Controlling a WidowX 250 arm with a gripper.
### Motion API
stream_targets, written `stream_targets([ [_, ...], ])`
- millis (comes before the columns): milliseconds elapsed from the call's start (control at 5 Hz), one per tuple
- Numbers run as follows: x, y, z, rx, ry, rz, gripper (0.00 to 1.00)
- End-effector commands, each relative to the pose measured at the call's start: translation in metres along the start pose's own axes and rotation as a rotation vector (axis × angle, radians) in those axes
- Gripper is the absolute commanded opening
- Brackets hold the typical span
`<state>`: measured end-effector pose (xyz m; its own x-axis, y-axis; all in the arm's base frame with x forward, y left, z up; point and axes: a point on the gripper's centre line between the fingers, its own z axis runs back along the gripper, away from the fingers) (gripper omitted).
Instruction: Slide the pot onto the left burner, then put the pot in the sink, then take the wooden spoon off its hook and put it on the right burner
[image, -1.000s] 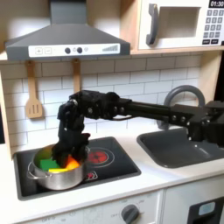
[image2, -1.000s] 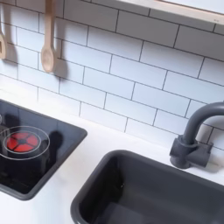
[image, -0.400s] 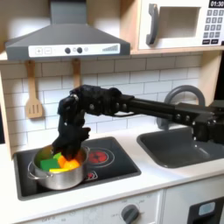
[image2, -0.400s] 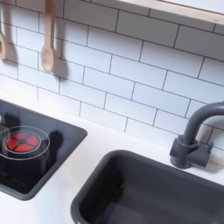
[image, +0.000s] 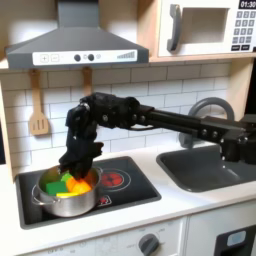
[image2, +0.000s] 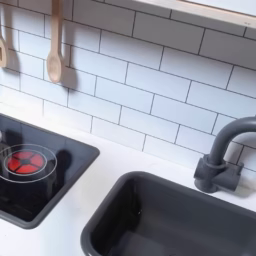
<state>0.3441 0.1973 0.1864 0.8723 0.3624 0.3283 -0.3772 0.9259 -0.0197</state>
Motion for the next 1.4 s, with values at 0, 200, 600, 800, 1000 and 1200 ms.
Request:
stream_targets([
  [0, 0.008, 0.01, -0.01, -0.024, 0.063, -0.203, 1.0],
  [200, 0.005, 0.005, -0.016, -0.085, 0.071, -0.264, 1.0],
  [600, -0.005, 0.01, -0.018, -0.085, 0.079, -0.266, 1.0],
  [800, -0.009, 0.009, -0.023, -0.093, 0.083, -0.275, 1.0],
  [1000, -0.013, 0.006, -0.026, -0.092, 0.077, -0.276, 1.0],
  [1200, -0.016, 0.009, -0.028, -0.063, 0.083, -0.258, 0.01],
])
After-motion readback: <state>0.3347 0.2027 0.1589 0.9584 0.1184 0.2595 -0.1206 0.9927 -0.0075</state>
